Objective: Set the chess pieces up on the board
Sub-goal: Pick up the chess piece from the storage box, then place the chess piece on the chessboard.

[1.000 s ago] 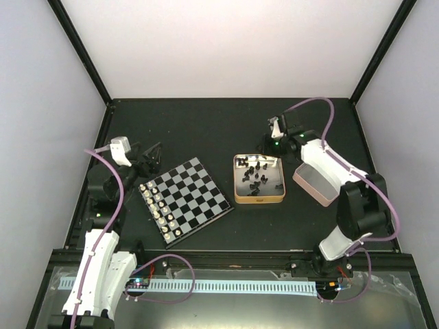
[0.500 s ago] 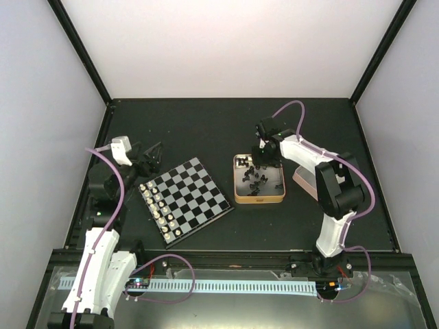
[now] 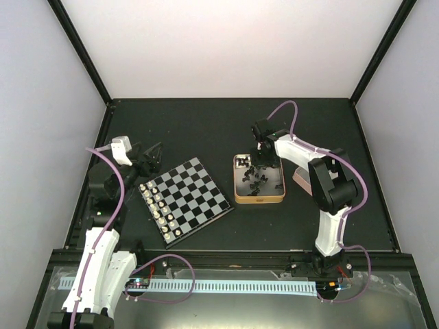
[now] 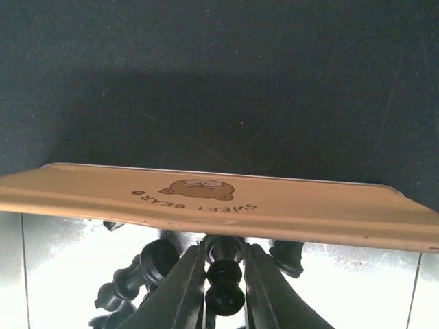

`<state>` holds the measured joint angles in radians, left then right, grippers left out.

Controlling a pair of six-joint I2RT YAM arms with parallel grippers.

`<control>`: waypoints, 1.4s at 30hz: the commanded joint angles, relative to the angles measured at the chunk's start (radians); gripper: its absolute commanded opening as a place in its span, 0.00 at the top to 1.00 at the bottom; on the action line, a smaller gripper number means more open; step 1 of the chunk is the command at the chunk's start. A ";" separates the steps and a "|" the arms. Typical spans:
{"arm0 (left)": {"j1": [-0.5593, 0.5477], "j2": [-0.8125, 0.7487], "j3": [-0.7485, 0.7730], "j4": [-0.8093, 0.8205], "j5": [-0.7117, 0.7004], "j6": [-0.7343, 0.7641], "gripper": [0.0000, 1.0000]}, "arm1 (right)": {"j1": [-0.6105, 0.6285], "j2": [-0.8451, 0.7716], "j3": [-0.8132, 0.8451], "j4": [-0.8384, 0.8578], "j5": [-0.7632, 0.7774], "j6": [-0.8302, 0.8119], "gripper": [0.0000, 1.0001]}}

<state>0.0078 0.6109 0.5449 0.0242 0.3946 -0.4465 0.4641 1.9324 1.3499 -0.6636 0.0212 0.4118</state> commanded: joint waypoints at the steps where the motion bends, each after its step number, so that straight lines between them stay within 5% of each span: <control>1: 0.011 -0.001 0.012 0.025 0.008 -0.004 0.01 | 0.011 0.003 0.023 -0.005 0.054 -0.009 0.87; 13: 0.011 -0.019 0.058 -0.064 -0.076 -0.003 0.01 | 0.079 -0.182 0.000 0.000 -0.035 -0.026 0.91; 23: 0.011 -0.050 0.100 -0.177 -0.224 -0.006 0.01 | 0.328 -0.122 0.106 0.047 -0.200 -0.008 0.92; 42: 0.011 -0.071 0.118 -0.214 -0.243 0.086 0.01 | 0.479 0.104 0.278 -0.114 0.039 -0.064 0.92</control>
<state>0.0120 0.5385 0.6323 -0.1864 0.1715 -0.3851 0.9409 2.0132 1.5970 -0.7284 -0.0200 0.3637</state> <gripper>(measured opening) 0.989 0.091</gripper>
